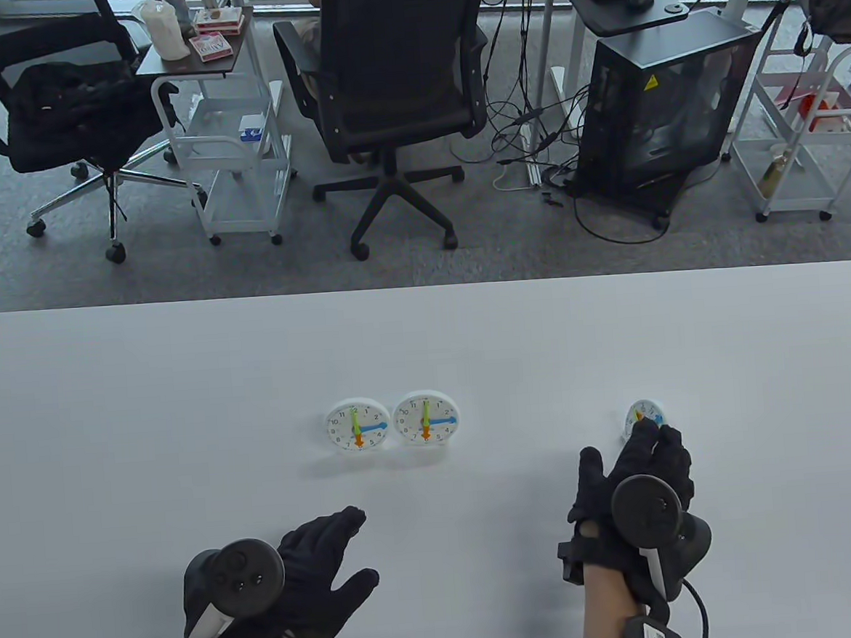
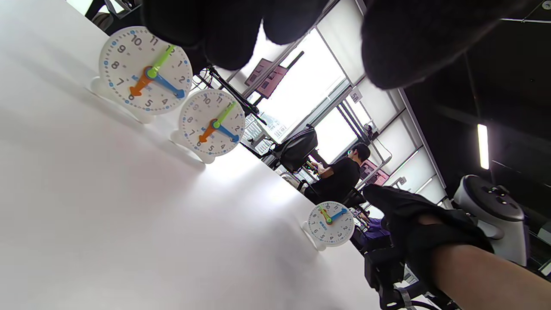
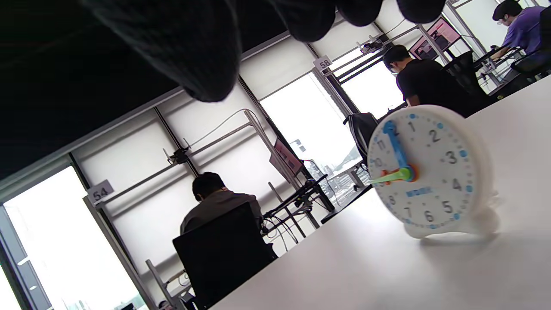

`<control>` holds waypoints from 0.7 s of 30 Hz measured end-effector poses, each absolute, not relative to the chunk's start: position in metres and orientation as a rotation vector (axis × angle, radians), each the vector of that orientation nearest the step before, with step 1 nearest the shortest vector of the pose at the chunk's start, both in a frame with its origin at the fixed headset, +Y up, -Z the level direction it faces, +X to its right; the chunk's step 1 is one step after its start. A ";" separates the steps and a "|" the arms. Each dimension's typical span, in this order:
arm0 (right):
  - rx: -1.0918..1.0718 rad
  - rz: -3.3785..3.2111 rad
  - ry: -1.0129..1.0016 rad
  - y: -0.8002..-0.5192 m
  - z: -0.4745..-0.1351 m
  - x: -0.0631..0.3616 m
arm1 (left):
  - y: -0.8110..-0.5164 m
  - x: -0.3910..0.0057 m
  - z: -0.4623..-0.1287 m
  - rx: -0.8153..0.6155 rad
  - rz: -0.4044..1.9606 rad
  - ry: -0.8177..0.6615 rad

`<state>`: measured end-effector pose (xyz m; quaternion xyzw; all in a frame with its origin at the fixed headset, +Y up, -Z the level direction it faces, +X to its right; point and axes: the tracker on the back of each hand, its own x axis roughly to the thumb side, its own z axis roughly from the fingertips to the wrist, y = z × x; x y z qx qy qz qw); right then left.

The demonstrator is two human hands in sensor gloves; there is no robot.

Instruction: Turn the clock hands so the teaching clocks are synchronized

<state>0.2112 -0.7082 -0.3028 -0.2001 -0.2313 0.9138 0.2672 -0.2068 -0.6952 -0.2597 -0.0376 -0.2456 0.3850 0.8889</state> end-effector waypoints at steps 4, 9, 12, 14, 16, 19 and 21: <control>-0.652 2.532 -0.592 -0.717 -0.311 0.234 | -0.693 -0.205 -0.258 -0.070 0.796 -0.528; -0.770 2.545 -0.510 -0.726 -0.327 0.251 | -0.693 -0.205 -0.258 -0.050 0.805 -0.541; -0.834 2.458 -0.435 -0.734 -0.338 0.256 | -0.692 -0.203 -0.257 -0.050 0.795 -0.554; -0.845 2.452 -0.405 -0.739 -0.343 0.259 | -0.692 -0.203 -0.257 -0.051 0.790 -0.558; -0.891 2.444 -0.376 -0.745 -0.347 0.263 | -0.693 -0.203 -0.257 -0.053 0.788 -0.559; -0.939 2.327 -0.305 -0.755 -0.350 0.271 | -0.693 -0.204 -0.259 -0.062 0.795 -0.556; -0.936 2.212 -0.326 -0.761 -0.351 0.275 | -0.694 -0.204 -0.259 -0.064 0.799 -0.554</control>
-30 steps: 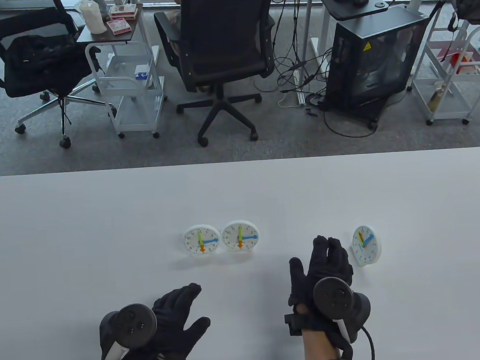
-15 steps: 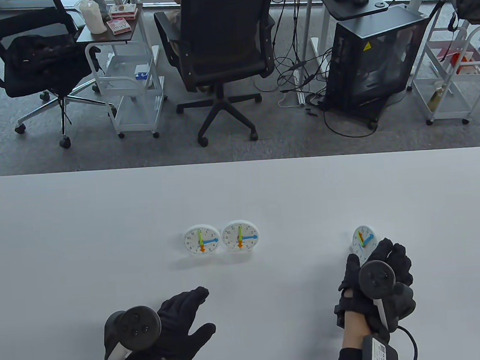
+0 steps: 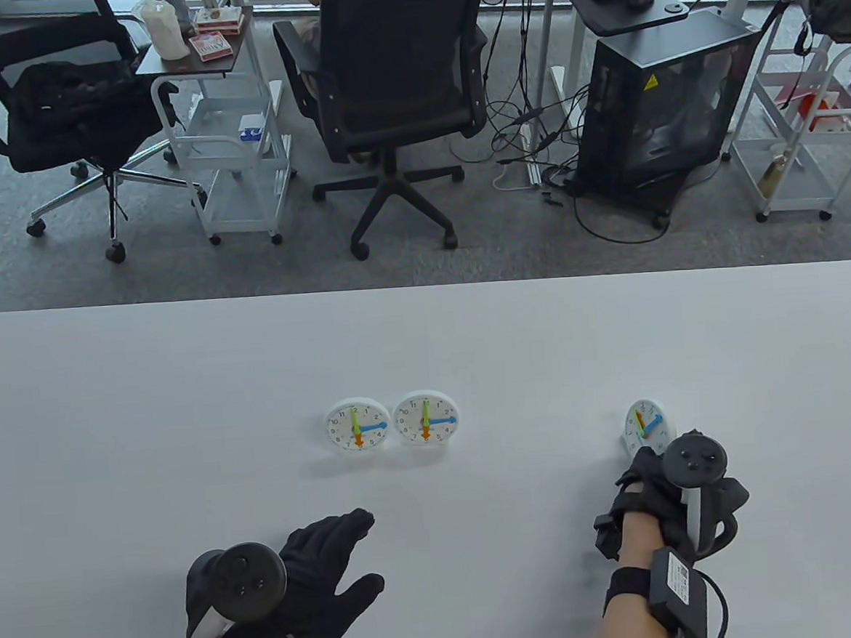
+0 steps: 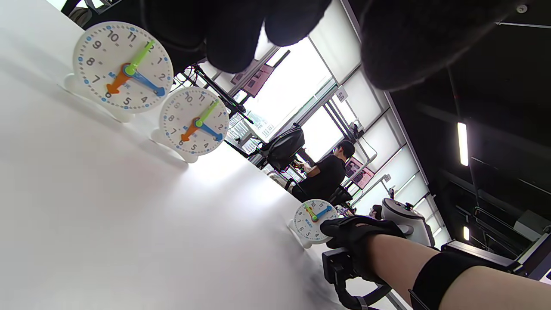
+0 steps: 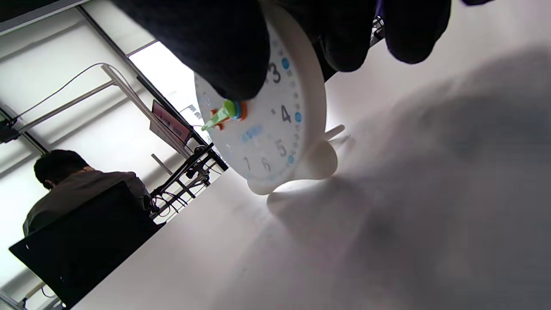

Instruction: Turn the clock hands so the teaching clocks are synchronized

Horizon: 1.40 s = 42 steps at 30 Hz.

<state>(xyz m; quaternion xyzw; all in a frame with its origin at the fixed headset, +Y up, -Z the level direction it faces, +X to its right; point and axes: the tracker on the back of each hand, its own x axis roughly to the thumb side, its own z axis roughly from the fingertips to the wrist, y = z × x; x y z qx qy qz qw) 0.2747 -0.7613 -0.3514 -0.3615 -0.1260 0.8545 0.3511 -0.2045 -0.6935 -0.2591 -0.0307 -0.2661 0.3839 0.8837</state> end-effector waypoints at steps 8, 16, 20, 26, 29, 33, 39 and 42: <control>-0.941 2.037 -0.359 -0.766 -0.350 0.282 | -0.695 -0.204 -0.260 -0.081 0.800 -0.553; -0.829 1.996 -0.372 -0.750 -0.336 0.276 | -0.692 -0.206 -0.260 -0.059 0.827 -0.547; -0.722 1.936 -0.382 -0.738 -0.329 0.261 | -0.692 -0.206 -0.259 -0.061 0.840 -0.548; -0.468 1.894 -0.381 -0.713 -0.322 0.211 | -0.694 -0.207 -0.261 -0.075 0.909 -0.539; -0.320 1.855 -0.361 -0.701 -0.319 0.174 | -0.694 -0.212 -0.263 -0.041 0.934 -0.522; -0.146 1.808 -0.320 -0.690 -0.312 0.128 | -0.695 -0.218 -0.266 -0.039 1.013 -0.485; 0.082 1.759 -0.250 -0.680 -0.289 0.066 | -0.697 -0.228 -0.271 -0.040 1.192 -0.423; 0.154 1.757 -0.238 -0.681 -0.279 0.048 | -0.699 -0.233 -0.273 -0.044 1.291 -0.390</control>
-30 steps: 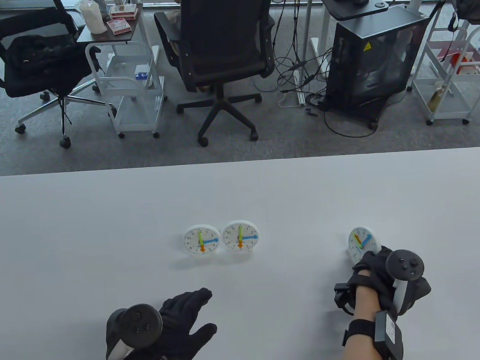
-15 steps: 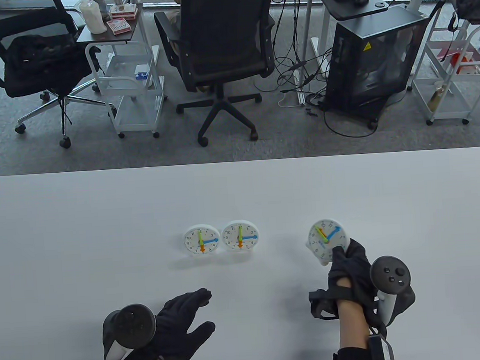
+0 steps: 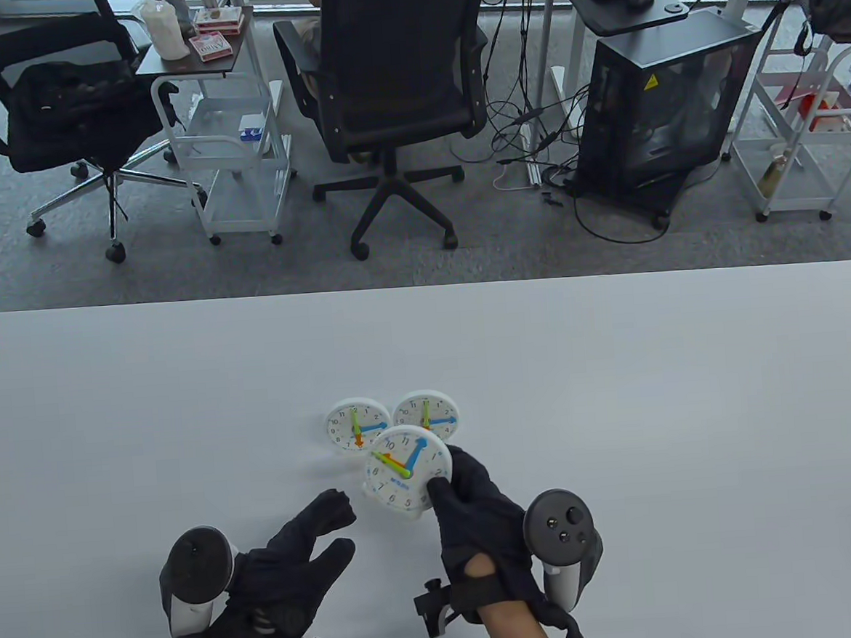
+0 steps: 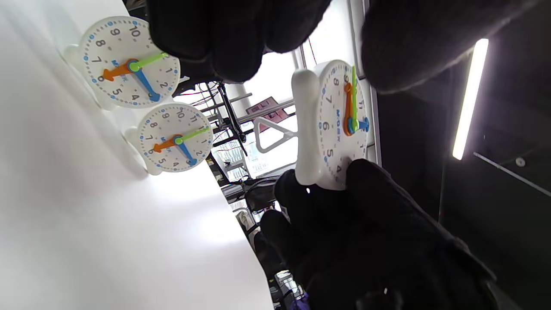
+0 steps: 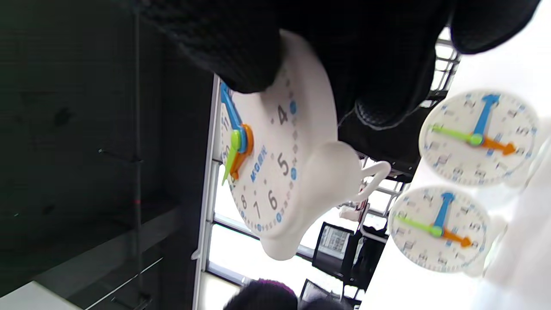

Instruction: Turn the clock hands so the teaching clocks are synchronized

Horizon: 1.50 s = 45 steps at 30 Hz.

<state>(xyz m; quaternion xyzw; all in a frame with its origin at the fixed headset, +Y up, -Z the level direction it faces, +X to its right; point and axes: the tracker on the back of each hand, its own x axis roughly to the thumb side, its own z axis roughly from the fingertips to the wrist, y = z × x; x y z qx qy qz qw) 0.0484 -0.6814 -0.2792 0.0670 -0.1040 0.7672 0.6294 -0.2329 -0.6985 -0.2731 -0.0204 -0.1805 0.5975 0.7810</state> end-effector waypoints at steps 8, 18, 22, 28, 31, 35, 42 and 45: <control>0.237 1.769 -0.203 -0.687 -0.269 0.029 | -0.704 -0.239 -0.279 -0.049 1.482 -0.371; 0.311 1.838 -0.262 -0.683 -0.259 0.016 | -0.709 -0.239 -0.281 0.001 1.527 -0.350; 0.329 1.875 -0.263 -0.684 -0.258 0.012 | -0.710 -0.239 -0.281 0.012 1.533 -0.342; 0.340 1.885 -0.265 -0.684 -0.258 0.009 | -0.710 -0.239 -0.281 0.026 1.544 -0.333; 0.343 1.888 -0.268 -0.685 -0.257 0.009 | -0.710 -0.239 -0.280 0.027 1.546 -0.333; 0.350 1.894 -0.271 -0.684 -0.257 0.008 | -0.710 -0.240 -0.280 0.033 1.553 -0.326; 0.361 1.910 -0.277 -0.684 -0.257 0.007 | -0.712 -0.240 -0.280 0.025 1.565 -0.305; 0.373 1.926 -0.291 -0.683 -0.256 0.006 | -0.712 -0.239 -0.280 0.021 1.586 -0.290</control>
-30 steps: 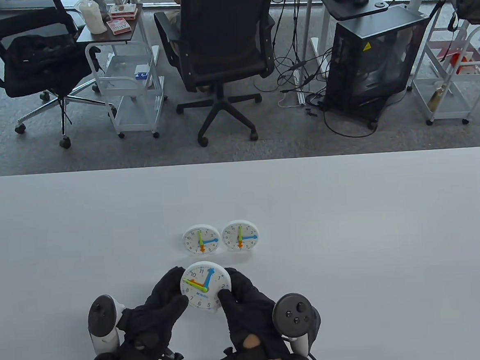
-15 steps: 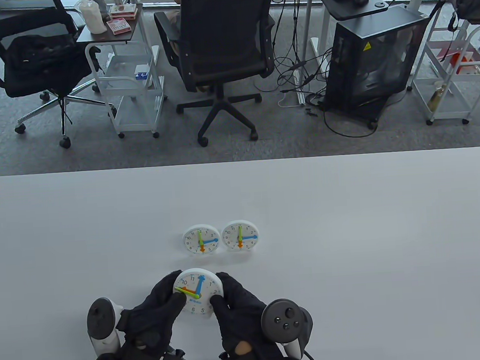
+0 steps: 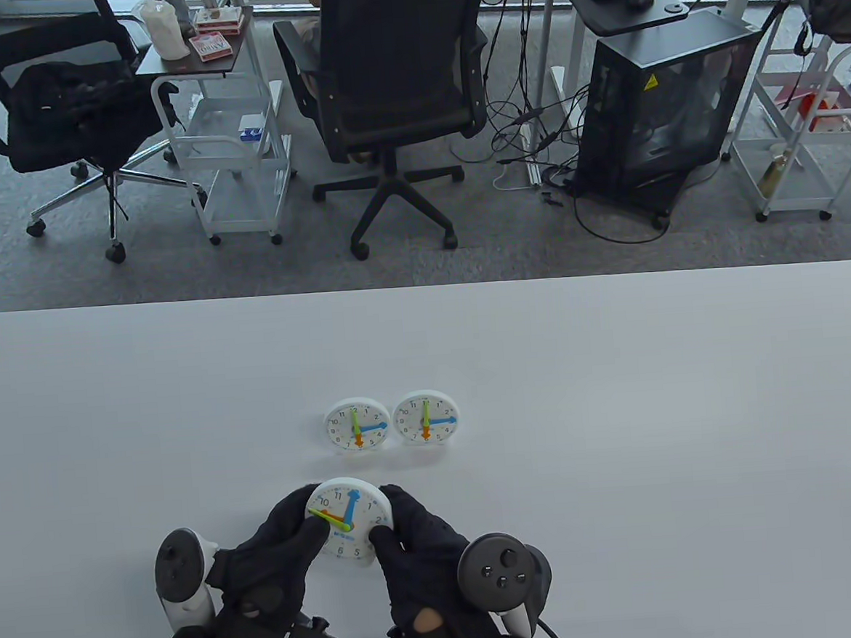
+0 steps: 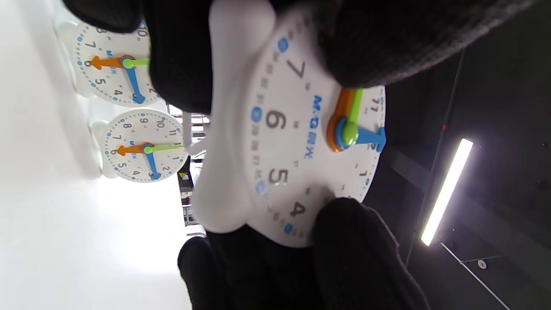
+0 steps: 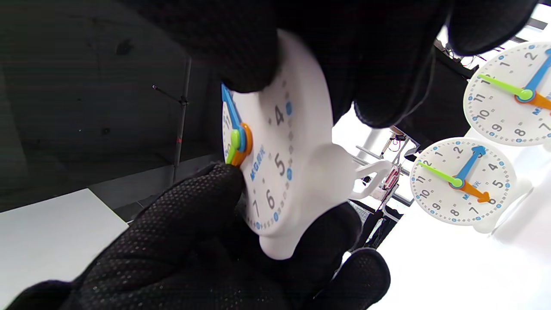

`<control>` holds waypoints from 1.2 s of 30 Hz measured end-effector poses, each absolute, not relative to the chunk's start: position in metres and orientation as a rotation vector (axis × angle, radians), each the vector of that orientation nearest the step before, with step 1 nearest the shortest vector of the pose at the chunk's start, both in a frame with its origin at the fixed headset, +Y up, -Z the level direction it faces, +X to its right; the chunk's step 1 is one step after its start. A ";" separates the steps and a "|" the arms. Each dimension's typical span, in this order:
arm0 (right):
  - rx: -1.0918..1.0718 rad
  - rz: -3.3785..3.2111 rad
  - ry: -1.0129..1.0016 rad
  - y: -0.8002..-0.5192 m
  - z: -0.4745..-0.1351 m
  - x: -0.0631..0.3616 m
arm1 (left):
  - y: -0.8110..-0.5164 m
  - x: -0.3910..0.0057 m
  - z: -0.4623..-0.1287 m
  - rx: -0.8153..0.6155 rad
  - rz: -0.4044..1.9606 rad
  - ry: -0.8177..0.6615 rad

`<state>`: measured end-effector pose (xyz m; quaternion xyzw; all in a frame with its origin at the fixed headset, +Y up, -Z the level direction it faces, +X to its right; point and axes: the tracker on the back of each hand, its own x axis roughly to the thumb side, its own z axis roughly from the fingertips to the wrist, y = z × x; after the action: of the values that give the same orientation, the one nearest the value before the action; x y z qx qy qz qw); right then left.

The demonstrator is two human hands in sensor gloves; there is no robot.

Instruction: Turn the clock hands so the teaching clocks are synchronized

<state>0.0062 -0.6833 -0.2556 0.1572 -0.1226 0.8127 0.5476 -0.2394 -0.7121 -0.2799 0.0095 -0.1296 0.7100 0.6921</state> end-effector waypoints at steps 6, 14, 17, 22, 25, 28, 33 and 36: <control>0.389 1.951 -0.309 -0.682 -0.254 0.004 | -0.713 -0.240 -0.279 0.005 1.637 -0.249; 0.387 1.952 -0.306 -0.681 -0.254 0.003 | -0.712 -0.238 -0.278 -0.006 1.658 -0.244; 0.383 1.940 -0.301 -0.681 -0.254 0.004 | -0.711 -0.237 -0.278 -0.010 1.637 -0.261; 0.384 1.946 -0.309 -0.681 -0.254 0.005 | -0.711 -0.236 -0.278 -0.038 1.656 -0.277; 0.404 1.981 -0.330 -0.680 -0.254 0.004 | -0.711 -0.238 -0.277 -0.048 1.643 -0.262; 0.445 2.037 -0.360 -0.678 -0.252 0.000 | -0.713 -0.240 -0.277 -0.049 1.622 -0.220; 0.476 2.083 -0.386 -0.676 -0.251 -0.004 | -0.714 -0.241 -0.277 -0.064 1.610 -0.193; 0.470 2.077 -0.379 -0.677 -0.251 -0.003 | -0.713 -0.240 -0.277 -0.066 1.605 -0.193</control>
<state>-0.0025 -0.6768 -0.2513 0.1917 -0.1548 0.8475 0.4702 -0.2402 -0.7131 -0.2772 -0.0294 -0.0865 0.7177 0.6904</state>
